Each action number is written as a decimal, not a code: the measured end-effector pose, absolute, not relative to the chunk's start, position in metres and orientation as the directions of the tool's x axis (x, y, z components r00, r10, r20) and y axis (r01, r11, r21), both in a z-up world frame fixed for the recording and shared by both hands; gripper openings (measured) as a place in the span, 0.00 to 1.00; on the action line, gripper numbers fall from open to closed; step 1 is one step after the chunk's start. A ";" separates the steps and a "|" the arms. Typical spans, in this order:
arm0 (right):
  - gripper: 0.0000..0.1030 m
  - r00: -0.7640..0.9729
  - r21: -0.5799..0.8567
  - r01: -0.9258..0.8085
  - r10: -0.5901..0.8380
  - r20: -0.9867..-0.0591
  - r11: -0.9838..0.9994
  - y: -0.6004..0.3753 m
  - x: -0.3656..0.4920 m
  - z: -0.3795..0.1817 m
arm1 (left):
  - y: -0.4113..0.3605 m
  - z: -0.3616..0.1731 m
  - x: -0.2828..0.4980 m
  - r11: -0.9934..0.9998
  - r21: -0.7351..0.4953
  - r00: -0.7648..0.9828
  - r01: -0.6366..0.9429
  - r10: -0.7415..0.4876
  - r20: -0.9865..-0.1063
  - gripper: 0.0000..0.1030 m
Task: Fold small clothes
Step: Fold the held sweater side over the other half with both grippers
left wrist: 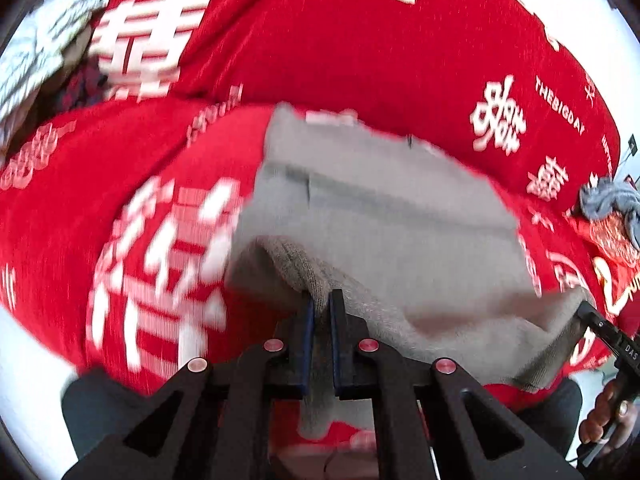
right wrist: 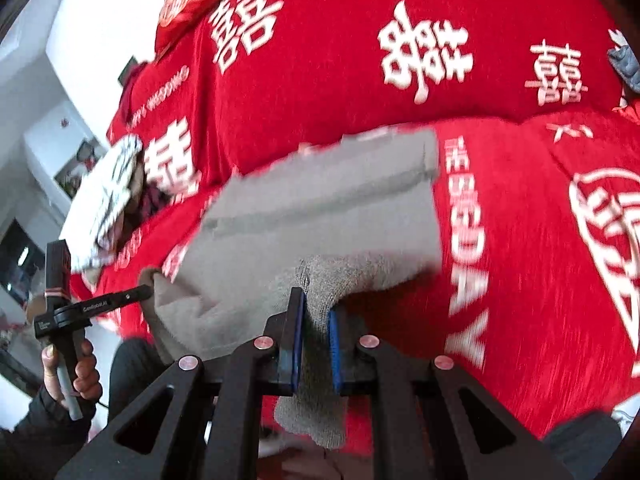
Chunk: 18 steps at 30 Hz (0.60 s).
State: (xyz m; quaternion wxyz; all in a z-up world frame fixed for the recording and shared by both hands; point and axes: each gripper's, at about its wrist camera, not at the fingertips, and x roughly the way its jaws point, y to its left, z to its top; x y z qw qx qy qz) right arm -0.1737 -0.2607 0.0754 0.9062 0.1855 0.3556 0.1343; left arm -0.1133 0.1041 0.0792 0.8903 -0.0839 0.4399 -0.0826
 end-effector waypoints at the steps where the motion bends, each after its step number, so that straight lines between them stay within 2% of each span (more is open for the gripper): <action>1: 0.12 0.722 0.439 -0.100 0.369 -0.586 0.893 -0.263 -0.162 0.079 | 0.101 0.083 -0.099 0.975 -0.211 0.609 0.069 -0.209 -0.765 0.09; 5: 0.12 0.731 0.448 -0.060 0.345 -0.589 0.892 -0.269 -0.118 0.077 | 0.099 0.076 -0.047 0.973 -0.230 0.592 0.035 -0.206 -0.779 0.09; 10: 0.12 0.677 0.404 0.011 0.291 -0.676 0.915 -0.267 -0.075 0.045 | 0.099 0.040 -0.017 0.973 -0.229 0.525 0.001 -0.196 -0.829 0.09; 12: 0.17 0.651 0.385 0.033 0.273 -0.709 0.922 -0.266 -0.068 0.033 | 0.106 0.030 -0.014 0.954 -0.299 0.502 -0.008 -0.255 -0.826 0.09; 14: 0.17 0.623 0.392 0.049 0.278 -0.731 0.919 -0.267 -0.068 0.025 | 0.115 0.028 -0.020 0.932 -0.363 0.508 -0.020 -0.303 -0.806 0.09; 15: 0.21 0.624 0.403 0.041 0.292 -0.725 0.914 -0.268 -0.071 0.025 | 0.118 0.028 -0.023 0.926 -0.377 0.508 -0.026 -0.313 -0.803 0.09; 17: 0.43 0.634 0.410 0.029 0.300 -0.713 0.911 -0.268 -0.083 0.026 | 0.124 0.027 -0.034 0.920 -0.390 0.496 -0.032 -0.324 -0.805 0.09; 18: 0.63 0.642 0.403 0.032 0.290 -0.709 0.915 -0.267 -0.090 0.027 | 0.127 0.026 -0.040 0.917 -0.398 0.496 -0.036 -0.329 -0.803 0.13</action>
